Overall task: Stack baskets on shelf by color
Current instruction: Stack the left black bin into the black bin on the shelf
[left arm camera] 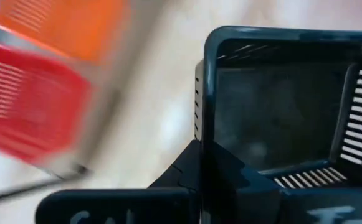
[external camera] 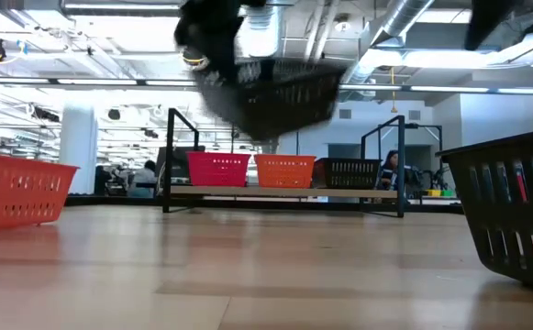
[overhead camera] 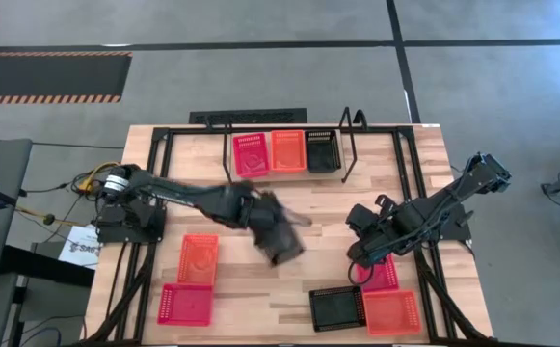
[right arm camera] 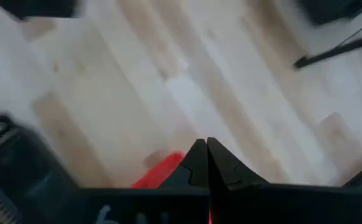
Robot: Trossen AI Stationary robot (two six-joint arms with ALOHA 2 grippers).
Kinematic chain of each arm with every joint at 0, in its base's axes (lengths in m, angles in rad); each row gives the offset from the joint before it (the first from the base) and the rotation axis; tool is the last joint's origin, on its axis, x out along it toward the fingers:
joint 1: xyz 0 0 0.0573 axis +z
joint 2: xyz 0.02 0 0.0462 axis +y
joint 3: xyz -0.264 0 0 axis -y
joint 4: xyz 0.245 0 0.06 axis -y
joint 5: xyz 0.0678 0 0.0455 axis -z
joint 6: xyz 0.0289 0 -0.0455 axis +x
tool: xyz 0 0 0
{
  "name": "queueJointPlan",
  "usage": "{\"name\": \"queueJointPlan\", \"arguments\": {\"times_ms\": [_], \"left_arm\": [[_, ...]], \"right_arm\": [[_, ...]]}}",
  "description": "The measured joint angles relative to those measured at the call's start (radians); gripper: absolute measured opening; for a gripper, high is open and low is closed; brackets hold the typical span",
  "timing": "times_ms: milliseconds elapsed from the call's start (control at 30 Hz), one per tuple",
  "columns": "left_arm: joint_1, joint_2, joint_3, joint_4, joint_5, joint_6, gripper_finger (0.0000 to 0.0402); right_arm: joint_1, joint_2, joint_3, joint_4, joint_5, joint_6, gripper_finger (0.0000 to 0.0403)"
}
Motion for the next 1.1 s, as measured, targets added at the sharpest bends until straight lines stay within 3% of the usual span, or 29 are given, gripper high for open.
{"name": "queueJointPlan", "arguments": {"times_ms": [133, 433, 567, 867, 1100], "left_arm": [[0.042, 0.000, 0.127, -0.001, -0.132, 0.002, 0.0000], [0.124, -0.001, 0.167, 0.055, -0.081, 0.120, 0.0000], [0.135, -0.001, 0.167, 0.059, -0.085, 0.133, 0.0000], [0.138, -0.001, 0.166, 0.059, -0.111, 0.155, 0.0000], [0.183, -0.001, 0.166, 0.095, -0.113, 0.168, 0.0000]], "right_arm": [[-0.001, 0.000, 0.017, 0.010, 0.122, 0.008, 0.0001], [-0.105, -0.001, 0.095, 0.213, 0.234, -0.296, 0.0034], [-0.188, -0.001, 0.131, 0.299, 0.214, -0.391, 0.0077], [-0.340, 0.000, 0.145, 0.335, 0.028, -0.481, 0.0193], [-0.379, 0.000, 0.144, 0.391, 0.017, -0.550, 0.0222]]}}
